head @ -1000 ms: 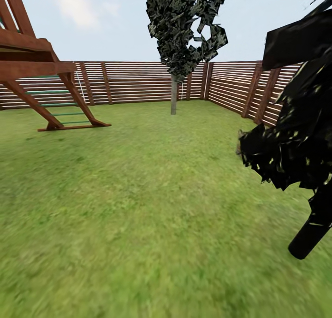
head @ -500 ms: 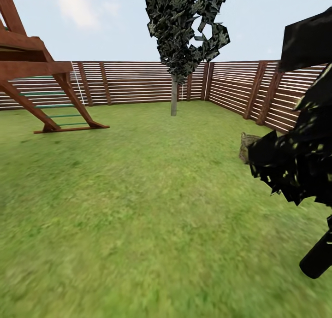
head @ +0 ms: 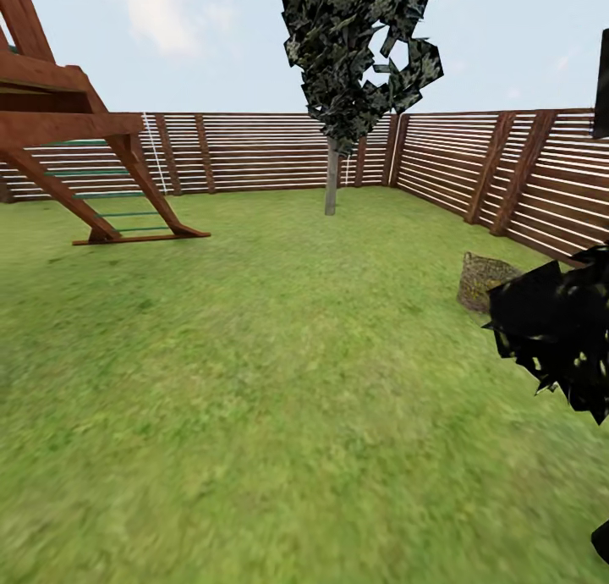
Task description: Take the three Easter eggs out of the wicker basket on the lawn in the garden, then place them on the lawn next to a single tree (choose any tree) so that all three eggs are next to the same tree and none are left in the basket.
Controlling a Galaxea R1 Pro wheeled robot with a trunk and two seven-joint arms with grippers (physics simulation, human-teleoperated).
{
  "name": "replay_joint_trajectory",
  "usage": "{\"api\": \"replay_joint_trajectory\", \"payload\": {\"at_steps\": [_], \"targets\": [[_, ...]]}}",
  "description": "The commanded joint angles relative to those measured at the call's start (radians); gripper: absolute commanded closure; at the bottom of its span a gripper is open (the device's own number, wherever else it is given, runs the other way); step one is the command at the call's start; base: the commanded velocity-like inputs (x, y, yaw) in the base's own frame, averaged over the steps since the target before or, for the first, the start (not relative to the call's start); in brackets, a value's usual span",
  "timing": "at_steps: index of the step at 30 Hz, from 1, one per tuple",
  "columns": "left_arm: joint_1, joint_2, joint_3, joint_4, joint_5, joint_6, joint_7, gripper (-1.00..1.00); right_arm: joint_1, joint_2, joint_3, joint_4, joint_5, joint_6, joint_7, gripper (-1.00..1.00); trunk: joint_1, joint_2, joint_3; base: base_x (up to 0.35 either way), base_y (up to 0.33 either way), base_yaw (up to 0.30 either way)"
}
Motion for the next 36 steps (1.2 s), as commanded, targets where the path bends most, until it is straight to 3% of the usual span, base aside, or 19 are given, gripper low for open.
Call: {"api": "replay_joint_trajectory", "payload": {"at_steps": [1,36], "targets": [[0.001,0.0,0.0,-0.002,0.0,-0.001,0.0,-1.0,-0.001,-0.001,0.001,0.001,0.0,-0.004,-0.001,-1.0,0.001,0.0,-0.001,0.339,0.0,0.022],[0.001,0.0,0.0,-0.002,0.0,-0.001,0.0,-1.0,0.0,0.0,0.002,-0.002,0.002,-0.005,-0.006,-1.0,0.001,0.0,-0.001,0.339,0.0,0.001]]}}
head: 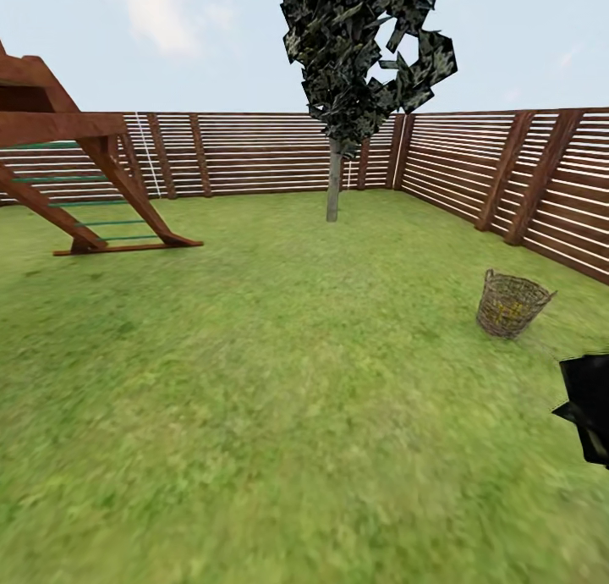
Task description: Take the three Easter eggs out of the wicker basket on the lawn in the garden, then place them on the lawn next to a single tree (choose any tree) so that all three eggs are next to the same tree and none are left in the basket.
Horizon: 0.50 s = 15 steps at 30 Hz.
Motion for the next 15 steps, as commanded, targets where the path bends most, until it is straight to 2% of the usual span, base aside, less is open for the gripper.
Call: {"api": "replay_joint_trajectory", "payload": {"at_steps": [1,15], "targets": [[0.001,0.0,0.0,-0.002,0.0,-0.001,0.0,-1.0,-0.001,0.001,0.001,0.001,0.0,-0.003,-0.002,-1.0,0.001,0.0,-0.001,0.339,0.0,0.0],[0.001,0.0,0.0,-0.002,0.0,-0.001,-0.001,-1.0,0.0,0.003,0.002,0.002,0.0,-0.004,-0.002,-1.0,0.001,0.0,-0.001,0.339,0.0,0.0]]}}
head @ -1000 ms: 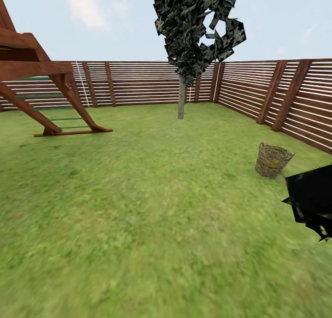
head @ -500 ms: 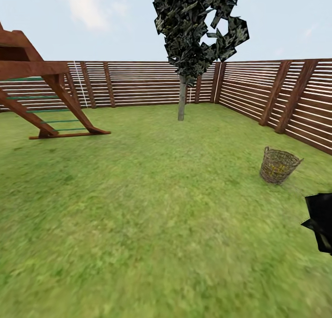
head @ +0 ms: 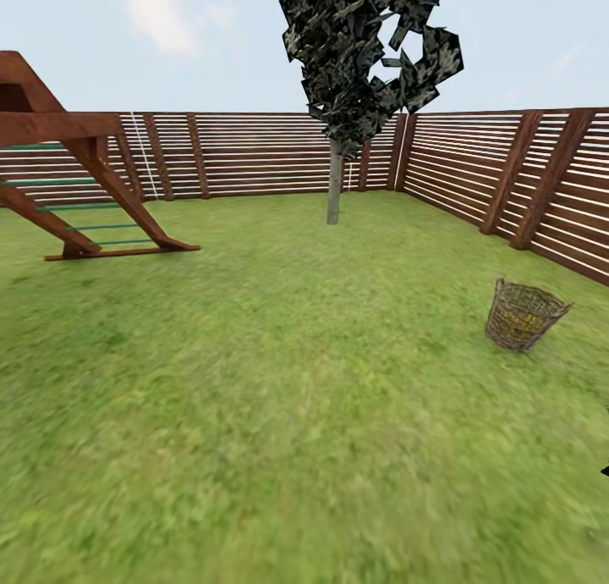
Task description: Take the three Easter eggs out of the wicker basket on the lawn in the garden, then place them on the lawn next to a single tree (choose any tree) so that all three eggs are next to the same tree and none are left in the basket.
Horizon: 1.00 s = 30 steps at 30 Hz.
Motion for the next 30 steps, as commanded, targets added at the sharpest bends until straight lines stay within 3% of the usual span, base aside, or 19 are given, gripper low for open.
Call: {"api": "replay_joint_trajectory", "payload": {"at_steps": [1,18,30], "targets": [[0.001,0.0,0.0,-0.002,0.0,-0.001,0.0,-1.0,0.0,0.0,0.001,0.001,0.0,-0.003,-0.001,-1.0,0.001,0.0,-0.001,0.339,0.0,0.0],[0.001,0.0,0.0,-0.001,0.0,-0.001,0.0,-1.0,0.0,0.002,0.001,0.001,0.0,-0.003,-0.001,-1.0,0.001,0.0,-0.001,0.339,0.0,-0.009],[0.001,0.0,0.0,-0.001,0.0,-0.001,0.0,-1.0,0.0,0.0,0.001,0.001,0.0,-0.003,-0.001,-1.0,0.001,0.0,-0.001,0.339,0.0,-0.241]]}}
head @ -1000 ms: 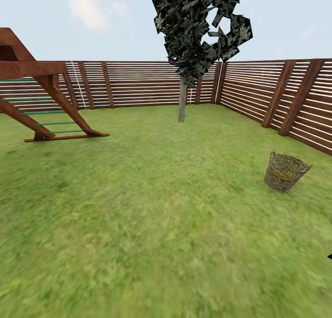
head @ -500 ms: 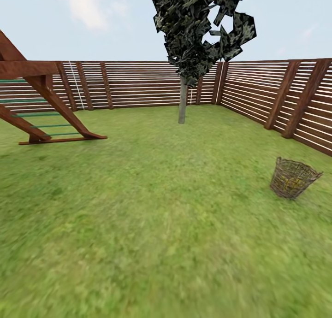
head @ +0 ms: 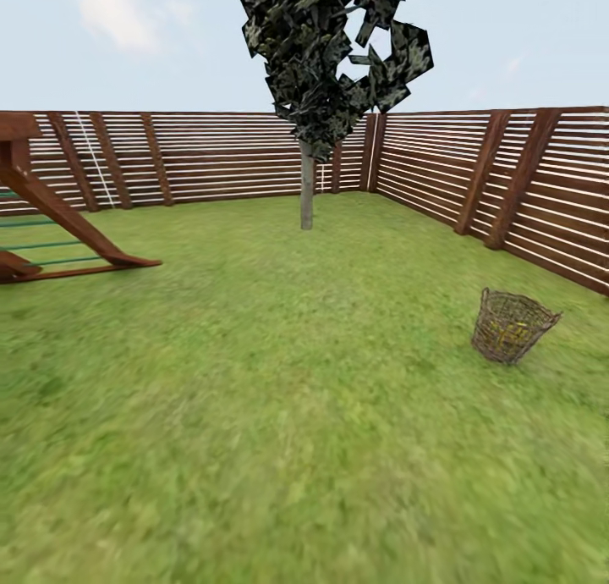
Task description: Take the three Easter eggs out of the wicker basket on the lawn in the garden, then place them on the lawn next to a single tree (choose any tree) so that all three eggs are next to the same tree and none are left in the basket.
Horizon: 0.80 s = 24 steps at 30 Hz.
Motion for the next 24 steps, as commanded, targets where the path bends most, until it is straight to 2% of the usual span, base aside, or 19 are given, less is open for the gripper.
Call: {"api": "replay_joint_trajectory", "payload": {"at_steps": [1,24], "targets": [[0.001,0.0,0.0,-0.002,0.0,-0.001,0.0,-1.0,-0.001,0.0,0.001,0.001,0.0,-0.003,-0.001,-1.0,0.001,0.0,-0.001,0.339,0.0,-0.26],[0.001,0.0,0.0,-0.002,0.0,-0.001,0.0,-1.0,-0.001,-0.003,0.001,0.001,0.0,-0.002,0.003,-1.0,0.001,0.0,-0.001,0.339,0.0,-0.26]]}}
